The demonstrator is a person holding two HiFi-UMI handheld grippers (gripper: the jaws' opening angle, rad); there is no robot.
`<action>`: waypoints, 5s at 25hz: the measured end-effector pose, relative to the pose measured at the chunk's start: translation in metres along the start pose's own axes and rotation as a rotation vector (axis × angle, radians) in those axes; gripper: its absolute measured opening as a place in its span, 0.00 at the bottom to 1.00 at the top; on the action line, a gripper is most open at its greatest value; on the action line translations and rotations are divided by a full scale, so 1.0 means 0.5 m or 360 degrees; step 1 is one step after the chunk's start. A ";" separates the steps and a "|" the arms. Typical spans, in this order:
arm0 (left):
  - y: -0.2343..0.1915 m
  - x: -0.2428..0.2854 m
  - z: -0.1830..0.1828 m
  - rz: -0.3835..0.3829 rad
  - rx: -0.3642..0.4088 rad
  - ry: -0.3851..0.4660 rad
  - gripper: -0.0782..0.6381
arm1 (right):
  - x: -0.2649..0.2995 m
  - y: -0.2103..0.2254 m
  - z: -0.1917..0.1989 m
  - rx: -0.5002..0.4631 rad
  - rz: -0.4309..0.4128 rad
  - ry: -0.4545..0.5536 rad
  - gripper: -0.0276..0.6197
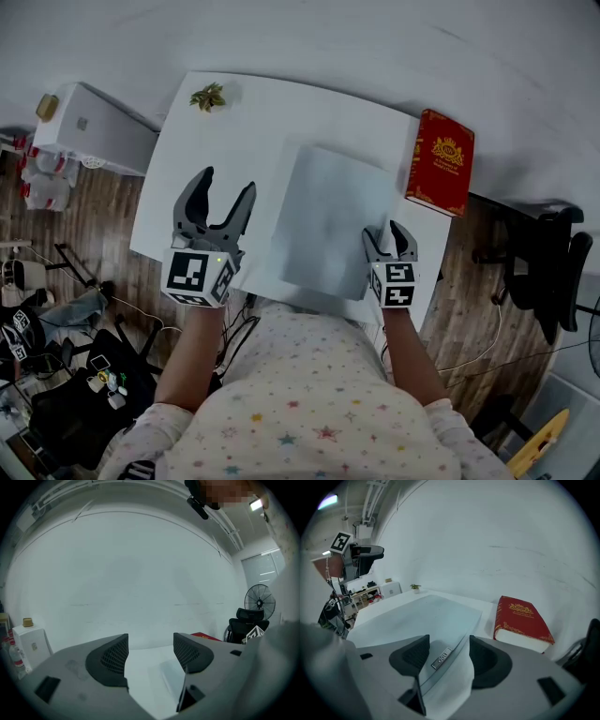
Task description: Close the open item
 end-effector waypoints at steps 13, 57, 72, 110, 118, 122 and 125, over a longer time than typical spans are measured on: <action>0.009 -0.004 -0.003 0.0022 0.0010 0.0011 0.50 | 0.003 0.007 -0.003 -0.0001 -0.0037 -0.0048 0.48; 0.059 -0.027 -0.052 0.0122 -0.0002 0.0117 0.50 | -0.184 -0.010 -0.202 0.0006 -0.0035 0.0429 0.45; 0.063 -0.065 -0.111 0.0166 -0.0011 0.0253 0.34 | -0.301 -0.041 -0.288 -0.0092 -0.0021 0.0675 0.19; 0.097 -0.080 -0.173 0.0251 0.0071 0.0364 0.14 | -0.456 -0.051 -0.373 -0.0091 0.0061 0.1091 0.04; 0.095 -0.077 -0.171 0.0245 0.0075 0.0358 0.14 | -0.449 -0.049 -0.370 -0.0077 0.0057 0.1081 0.04; 0.095 -0.075 -0.169 0.0246 0.0094 0.0351 0.14 | -0.448 -0.050 -0.369 -0.0076 0.0057 0.1079 0.04; 0.095 -0.075 -0.168 0.0244 0.0099 0.0347 0.14 | -0.447 -0.051 -0.368 -0.0075 0.0056 0.1077 0.04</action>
Point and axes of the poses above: the fingertips, and each gripper's own axes: x forward along the fingers, y to its right, z out of its underside, the point moved 2 cm from there along -x, backward along the fingers, and after that the axes turned 11 degrees about -y, right-handed, at the moved point
